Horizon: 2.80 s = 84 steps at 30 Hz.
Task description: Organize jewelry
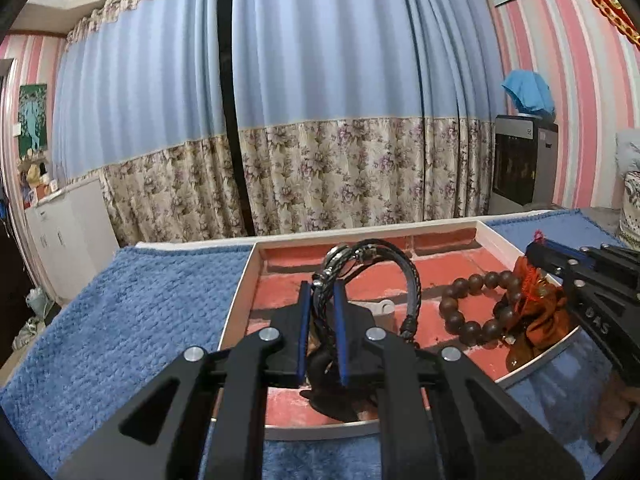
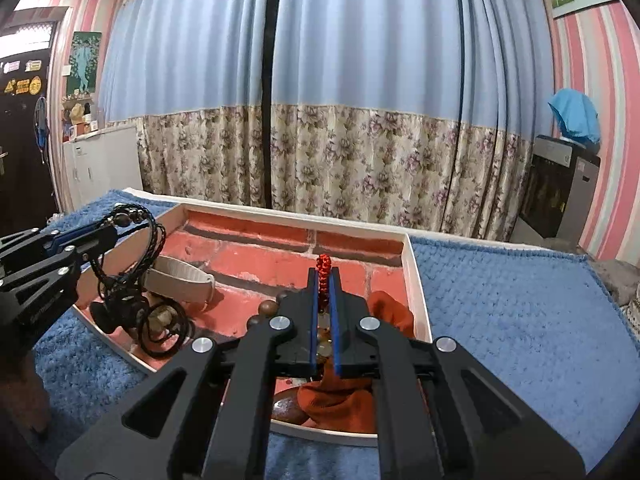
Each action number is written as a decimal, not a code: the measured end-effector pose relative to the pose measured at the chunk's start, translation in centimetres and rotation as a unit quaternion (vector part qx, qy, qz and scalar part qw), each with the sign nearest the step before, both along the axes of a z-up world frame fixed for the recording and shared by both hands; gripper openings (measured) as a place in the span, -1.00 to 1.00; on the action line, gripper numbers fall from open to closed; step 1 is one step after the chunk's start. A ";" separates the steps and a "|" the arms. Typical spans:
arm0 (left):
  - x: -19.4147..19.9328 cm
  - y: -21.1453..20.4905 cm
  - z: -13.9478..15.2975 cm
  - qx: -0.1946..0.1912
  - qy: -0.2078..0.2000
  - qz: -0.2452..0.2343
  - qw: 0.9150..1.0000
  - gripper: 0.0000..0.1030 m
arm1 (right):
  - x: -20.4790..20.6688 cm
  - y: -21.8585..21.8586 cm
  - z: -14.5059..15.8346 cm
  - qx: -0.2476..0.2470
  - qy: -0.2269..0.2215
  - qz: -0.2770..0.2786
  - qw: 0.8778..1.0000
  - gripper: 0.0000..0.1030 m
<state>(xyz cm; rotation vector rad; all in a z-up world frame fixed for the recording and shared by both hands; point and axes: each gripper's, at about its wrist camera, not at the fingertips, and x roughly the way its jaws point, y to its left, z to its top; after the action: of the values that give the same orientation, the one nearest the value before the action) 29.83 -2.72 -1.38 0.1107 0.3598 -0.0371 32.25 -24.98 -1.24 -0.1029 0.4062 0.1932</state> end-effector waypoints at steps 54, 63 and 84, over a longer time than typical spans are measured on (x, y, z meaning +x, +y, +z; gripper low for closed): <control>1.2 0.8 -0.9 -0.010 0.037 0.016 0.999 0.65 | -1.8 0.5 -0.4 -0.025 0.012 -0.038 0.999 0.42; -6.7 4.8 1.9 -0.053 0.034 0.027 0.998 0.84 | -9.7 -2.5 1.3 0.026 0.022 -0.033 0.999 0.67; -21.0 4.3 0.0 -0.026 -0.034 -0.008 0.999 0.91 | -23.0 -3.6 -0.1 0.040 -0.019 -0.040 0.998 0.73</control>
<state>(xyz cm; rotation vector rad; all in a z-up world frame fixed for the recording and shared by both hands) 8.79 1.61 -1.41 0.0628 0.2891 -0.0587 9.22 -28.61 -1.31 -0.0104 0.3643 0.1280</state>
